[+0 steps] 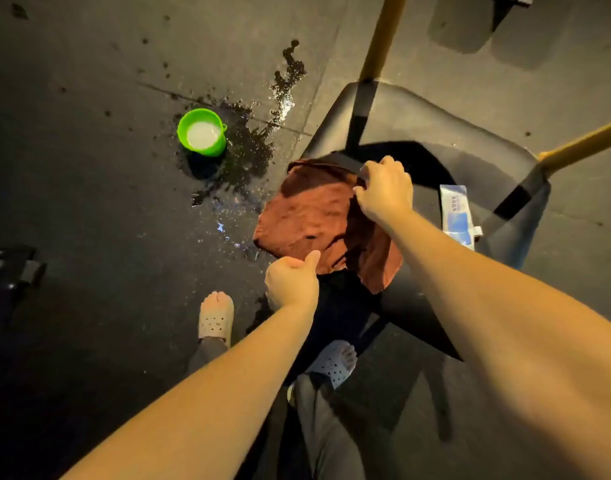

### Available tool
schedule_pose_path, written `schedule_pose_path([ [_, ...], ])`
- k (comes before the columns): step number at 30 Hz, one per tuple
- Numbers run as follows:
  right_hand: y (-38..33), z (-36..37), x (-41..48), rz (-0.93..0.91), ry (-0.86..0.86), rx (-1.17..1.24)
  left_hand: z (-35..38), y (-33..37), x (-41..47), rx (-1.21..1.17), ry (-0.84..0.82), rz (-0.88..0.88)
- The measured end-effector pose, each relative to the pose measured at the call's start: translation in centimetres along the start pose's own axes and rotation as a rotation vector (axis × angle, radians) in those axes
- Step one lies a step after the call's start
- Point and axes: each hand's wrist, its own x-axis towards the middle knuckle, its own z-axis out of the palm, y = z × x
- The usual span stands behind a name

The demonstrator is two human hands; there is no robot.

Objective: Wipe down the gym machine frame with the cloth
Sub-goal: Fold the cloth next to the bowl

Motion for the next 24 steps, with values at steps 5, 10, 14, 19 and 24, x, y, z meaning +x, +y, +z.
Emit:
schedule_pose_path([
  [5, 2.0, 0.4, -1.4, -0.058, -0.024, 0.014, 3.9, -0.5, -0.3, -0.157, 0.002, -0.268],
  [10, 2.7, -2.6, -3.5, 0.105, -0.062, 0.441, 2.9, -1.0, -0.3, -0.35, -0.046, -0.321],
  [14, 1.6, -6.2, -6.7, 0.158, -0.139, 0.744, -2.5, -0.4, -2.4, -0.464, -0.002, -0.258],
  [19, -2.4, -11.9, -10.9, 0.169, -0.188, 0.96, -13.6, 2.4, -5.1, -0.464, 0.012, -0.027],
  [24, -9.8, -17.0, -14.8, 0.229, -0.359, 1.116, -25.2, 2.5, -8.4, -0.41, 0.013, 0.19],
])
